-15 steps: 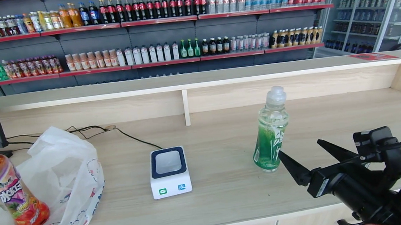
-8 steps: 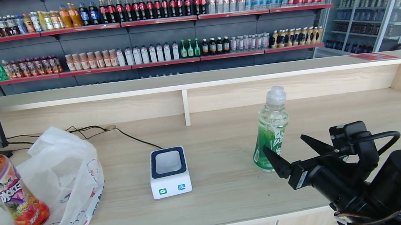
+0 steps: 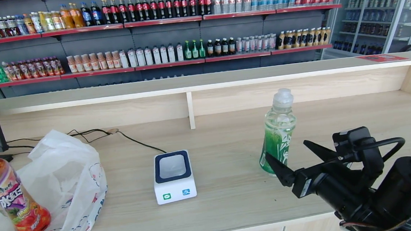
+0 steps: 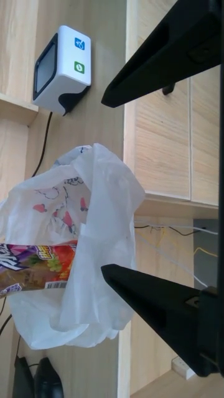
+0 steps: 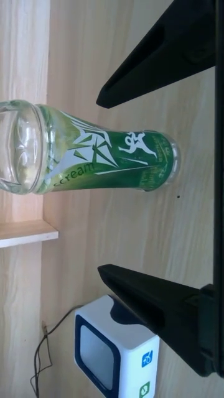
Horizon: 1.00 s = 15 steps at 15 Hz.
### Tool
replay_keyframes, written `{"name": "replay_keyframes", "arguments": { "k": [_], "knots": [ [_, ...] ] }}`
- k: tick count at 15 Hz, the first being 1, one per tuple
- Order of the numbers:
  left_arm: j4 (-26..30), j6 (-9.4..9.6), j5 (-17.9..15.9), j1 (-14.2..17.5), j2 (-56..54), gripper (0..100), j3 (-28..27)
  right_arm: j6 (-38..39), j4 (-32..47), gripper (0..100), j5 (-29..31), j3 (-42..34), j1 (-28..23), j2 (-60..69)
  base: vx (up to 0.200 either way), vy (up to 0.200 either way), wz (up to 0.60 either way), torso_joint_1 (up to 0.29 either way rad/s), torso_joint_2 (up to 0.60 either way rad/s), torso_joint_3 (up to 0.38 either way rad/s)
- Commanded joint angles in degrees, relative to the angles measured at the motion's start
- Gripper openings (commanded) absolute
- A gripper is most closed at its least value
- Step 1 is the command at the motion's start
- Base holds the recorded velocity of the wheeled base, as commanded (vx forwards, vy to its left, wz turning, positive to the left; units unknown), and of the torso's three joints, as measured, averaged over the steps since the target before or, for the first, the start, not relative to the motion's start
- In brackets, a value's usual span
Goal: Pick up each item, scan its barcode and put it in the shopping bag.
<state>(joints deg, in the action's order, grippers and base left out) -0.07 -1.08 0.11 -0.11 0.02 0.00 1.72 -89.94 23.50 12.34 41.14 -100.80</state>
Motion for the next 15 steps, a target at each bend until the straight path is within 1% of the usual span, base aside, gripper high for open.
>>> {"name": "replay_keyframes", "arguments": {
  "k": [1, 4, 8, 11, 15],
  "knots": [
    [-0.01, 0.03, -0.02, 0.02, -0.02, 100, 0.0, -0.05, -0.06, 100, -0.04, 1.64, -0.1, -1.59, 0.0, 0.0, 0.0, 0.0, 0.0, 0.0],
    [-0.01, -0.06, 0.07, 0.02, -0.02, 100, 0.0, 0.04, -0.06, 100, -0.04, 3.4, -0.71, -3.79, 0.0, 0.0, 0.0, 0.0, 0.0, 0.0],
    [-0.01, 0.03, 0.07, 0.02, -0.02, 100, 0.0, -0.14, -0.06, 100, -0.21, 5.5, -5.46, -5.1, 0.0, 0.0, 0.0, 0.0, 0.0, 0.0],
    [-0.01, 0.03, 0.07, 0.02, -0.02, 100, 0.0, -0.22, -0.06, 100, -0.21, 7.97, -5.46, -6.77, 0.0, 0.0, 0.0, 0.0, 0.0, 0.0],
    [-0.01, -0.06, -0.02, 0.02, -0.02, 100, 0.0, -0.31, -0.06, 100, -0.21, 8.05, -5.46, -6.95, 0.0, 0.0, 0.0, 0.0, 0.0, 0.0]
  ]
}}
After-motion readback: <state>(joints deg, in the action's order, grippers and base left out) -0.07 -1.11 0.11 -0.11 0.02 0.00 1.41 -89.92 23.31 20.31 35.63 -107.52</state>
